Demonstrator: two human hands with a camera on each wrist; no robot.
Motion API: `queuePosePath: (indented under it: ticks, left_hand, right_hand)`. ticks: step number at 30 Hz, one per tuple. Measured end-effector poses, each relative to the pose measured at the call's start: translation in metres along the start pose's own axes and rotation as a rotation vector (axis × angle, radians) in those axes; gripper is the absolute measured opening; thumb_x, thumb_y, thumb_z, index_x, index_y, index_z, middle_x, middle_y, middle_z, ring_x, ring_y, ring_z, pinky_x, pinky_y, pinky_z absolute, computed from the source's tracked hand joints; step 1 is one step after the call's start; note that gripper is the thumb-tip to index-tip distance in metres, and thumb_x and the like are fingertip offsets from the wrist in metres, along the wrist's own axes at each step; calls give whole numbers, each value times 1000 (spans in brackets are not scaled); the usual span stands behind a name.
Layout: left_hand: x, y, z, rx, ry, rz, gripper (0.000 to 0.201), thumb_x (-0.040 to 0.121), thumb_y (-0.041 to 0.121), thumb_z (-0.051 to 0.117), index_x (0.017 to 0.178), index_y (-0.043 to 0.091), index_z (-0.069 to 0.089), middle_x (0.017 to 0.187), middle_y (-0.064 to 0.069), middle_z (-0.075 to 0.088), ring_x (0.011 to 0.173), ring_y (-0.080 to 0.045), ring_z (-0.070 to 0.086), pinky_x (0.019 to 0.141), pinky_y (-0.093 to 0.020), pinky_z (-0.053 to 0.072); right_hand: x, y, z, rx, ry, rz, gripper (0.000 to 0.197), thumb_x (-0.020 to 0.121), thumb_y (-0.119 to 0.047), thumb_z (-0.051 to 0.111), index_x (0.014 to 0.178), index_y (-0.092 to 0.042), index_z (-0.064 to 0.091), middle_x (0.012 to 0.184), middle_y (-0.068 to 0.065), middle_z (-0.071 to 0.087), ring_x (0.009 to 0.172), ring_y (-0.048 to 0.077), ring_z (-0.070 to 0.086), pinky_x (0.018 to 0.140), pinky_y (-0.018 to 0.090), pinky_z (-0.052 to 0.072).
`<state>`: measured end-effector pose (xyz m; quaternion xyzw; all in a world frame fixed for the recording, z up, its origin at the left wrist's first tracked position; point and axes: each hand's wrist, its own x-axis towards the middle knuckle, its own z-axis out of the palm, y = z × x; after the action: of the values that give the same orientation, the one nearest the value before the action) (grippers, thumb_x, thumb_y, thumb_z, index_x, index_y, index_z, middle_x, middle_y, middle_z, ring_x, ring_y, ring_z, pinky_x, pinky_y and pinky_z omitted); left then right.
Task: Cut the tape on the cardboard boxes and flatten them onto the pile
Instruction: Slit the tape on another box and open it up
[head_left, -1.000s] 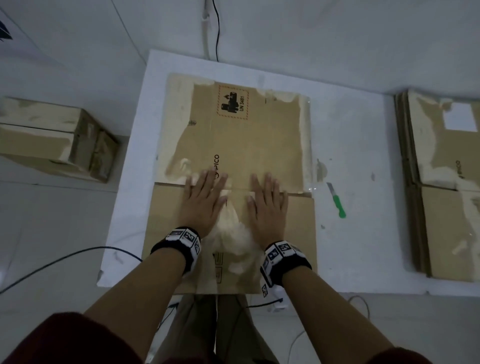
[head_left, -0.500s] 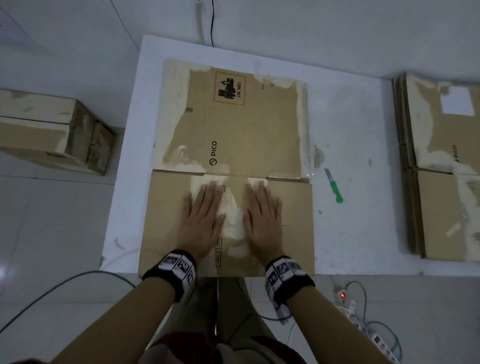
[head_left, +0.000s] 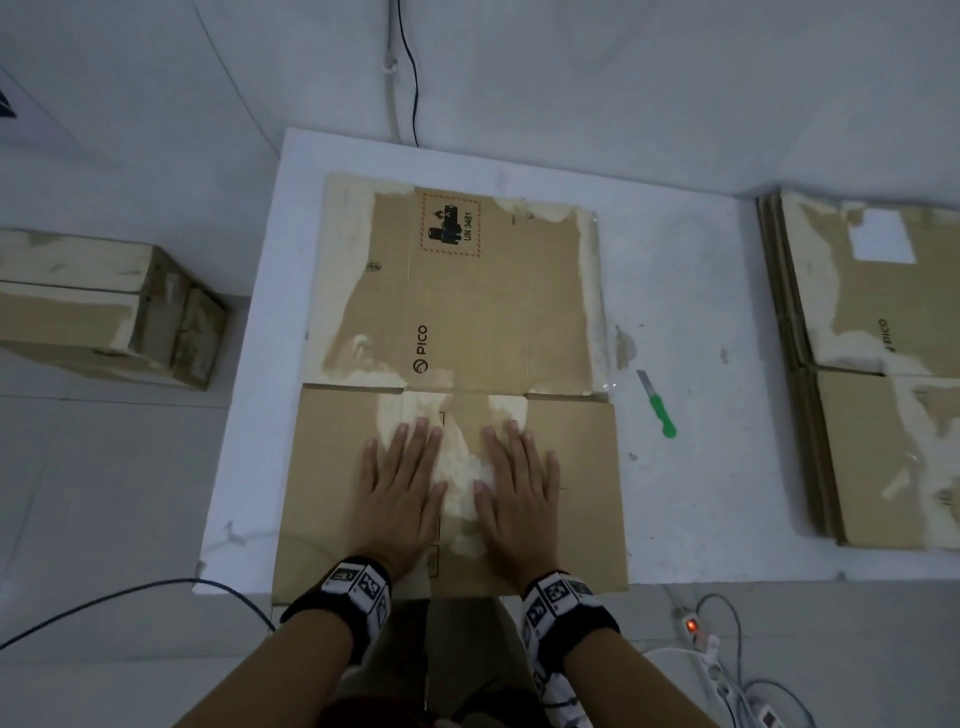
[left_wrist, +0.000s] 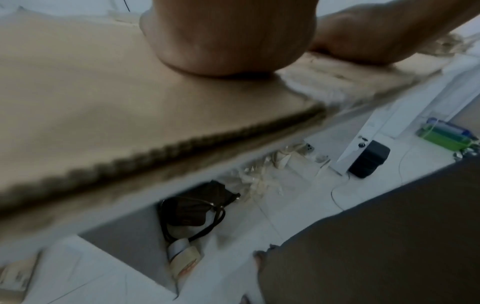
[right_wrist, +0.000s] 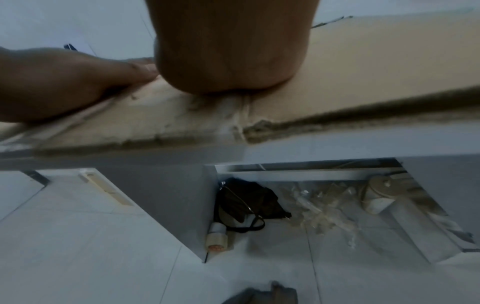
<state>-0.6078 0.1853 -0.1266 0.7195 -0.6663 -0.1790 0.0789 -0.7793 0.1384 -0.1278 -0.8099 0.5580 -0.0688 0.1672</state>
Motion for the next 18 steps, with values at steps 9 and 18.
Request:
queuePosePath:
  ticks: [9, 18]
  left_hand:
    - [120, -17, -25, -30, 61, -68, 62, 100, 43, 15, 151, 11, 24, 159, -6, 17, 147, -21, 14, 118, -49, 2]
    - [256, -56, -52, -14, 83, -86, 68, 95, 51, 10, 154, 19, 8, 161, -2, 2, 149, -19, 1, 117, -48, -7]
  right_hand:
    - [125, 9, -12, -1, 30, 32, 61, 100, -43, 20, 157, -19, 18, 164, 1, 15, 151, 16, 9, 121, 53, 2]
    - [257, 18, -20, -10, 35, 15, 66, 96, -46, 13, 157, -20, 15, 164, 1, 11, 152, 17, 6, 121, 48, -3]
